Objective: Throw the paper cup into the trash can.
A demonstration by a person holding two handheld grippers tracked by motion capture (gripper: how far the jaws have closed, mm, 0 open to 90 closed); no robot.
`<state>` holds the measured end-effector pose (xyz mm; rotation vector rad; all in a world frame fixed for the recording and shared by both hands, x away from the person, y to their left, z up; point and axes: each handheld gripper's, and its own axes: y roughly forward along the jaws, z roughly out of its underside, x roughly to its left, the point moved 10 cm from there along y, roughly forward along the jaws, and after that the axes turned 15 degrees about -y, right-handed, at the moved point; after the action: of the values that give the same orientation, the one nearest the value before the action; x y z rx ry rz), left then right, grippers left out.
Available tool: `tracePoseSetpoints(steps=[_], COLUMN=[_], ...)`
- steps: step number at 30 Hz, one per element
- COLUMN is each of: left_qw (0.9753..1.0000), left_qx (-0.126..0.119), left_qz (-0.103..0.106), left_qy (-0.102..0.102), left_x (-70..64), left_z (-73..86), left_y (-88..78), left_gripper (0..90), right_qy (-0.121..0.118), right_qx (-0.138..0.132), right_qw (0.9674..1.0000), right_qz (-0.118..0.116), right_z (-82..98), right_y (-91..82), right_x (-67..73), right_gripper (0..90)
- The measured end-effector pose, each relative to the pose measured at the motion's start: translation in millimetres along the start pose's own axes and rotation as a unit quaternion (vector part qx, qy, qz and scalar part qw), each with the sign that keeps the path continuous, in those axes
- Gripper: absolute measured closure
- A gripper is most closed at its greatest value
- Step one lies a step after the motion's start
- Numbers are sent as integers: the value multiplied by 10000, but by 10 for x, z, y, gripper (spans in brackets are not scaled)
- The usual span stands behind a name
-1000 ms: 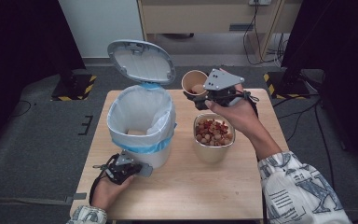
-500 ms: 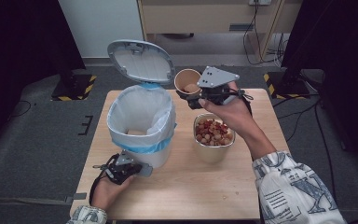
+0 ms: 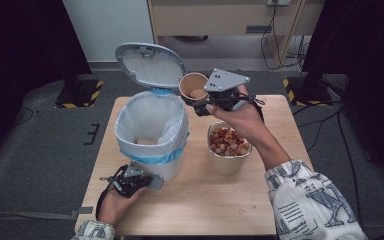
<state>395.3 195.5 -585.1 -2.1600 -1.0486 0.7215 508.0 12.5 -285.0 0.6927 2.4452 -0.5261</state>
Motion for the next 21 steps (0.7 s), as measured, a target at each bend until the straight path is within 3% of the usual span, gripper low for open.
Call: tracePoseSetpoints(steps=[21], left_qw=[10000], left_qx=[5], left_qz=[9], left_qy=[2], left_x=[0], left_z=[1], left_y=[-1], left_gripper=[899], right_qy=[91], right_qx=[-150], right_qw=[9994], right_qz=[-310], right_z=[-173], right_y=[326], right_x=[142], right_gripper=[278])
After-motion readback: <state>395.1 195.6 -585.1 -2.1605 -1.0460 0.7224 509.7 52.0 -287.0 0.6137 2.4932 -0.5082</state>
